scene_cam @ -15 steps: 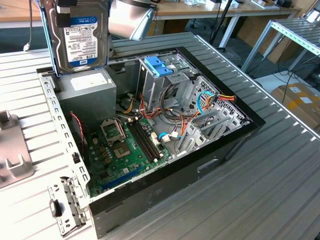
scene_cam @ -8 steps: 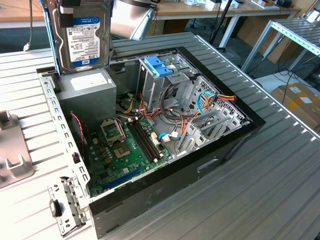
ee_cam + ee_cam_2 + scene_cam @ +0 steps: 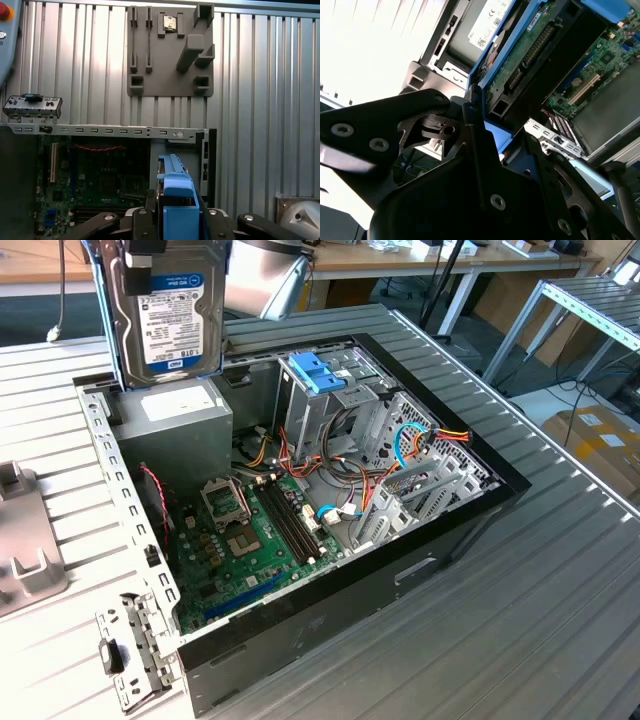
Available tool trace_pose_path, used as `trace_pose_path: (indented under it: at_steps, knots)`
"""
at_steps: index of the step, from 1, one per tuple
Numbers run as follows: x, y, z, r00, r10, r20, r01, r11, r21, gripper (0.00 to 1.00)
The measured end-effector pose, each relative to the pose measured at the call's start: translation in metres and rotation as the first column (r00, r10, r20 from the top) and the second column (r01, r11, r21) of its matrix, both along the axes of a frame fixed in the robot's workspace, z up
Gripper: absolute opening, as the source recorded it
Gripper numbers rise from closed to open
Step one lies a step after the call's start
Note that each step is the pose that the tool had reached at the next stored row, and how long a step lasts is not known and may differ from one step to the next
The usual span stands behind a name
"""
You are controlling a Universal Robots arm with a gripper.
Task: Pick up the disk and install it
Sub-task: 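Pick up the disk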
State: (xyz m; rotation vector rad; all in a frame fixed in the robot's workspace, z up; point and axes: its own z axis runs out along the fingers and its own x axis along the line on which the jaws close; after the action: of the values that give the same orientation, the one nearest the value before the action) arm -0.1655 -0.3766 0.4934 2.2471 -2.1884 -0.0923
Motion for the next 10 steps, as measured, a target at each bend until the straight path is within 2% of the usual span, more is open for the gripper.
trace_pose_path:
  at_steps: [10]
  knots:
    - [0.0044,-0.0013,-0.0001,1.0,0.0,0.0,0.0,1.0,0.0,0.37]
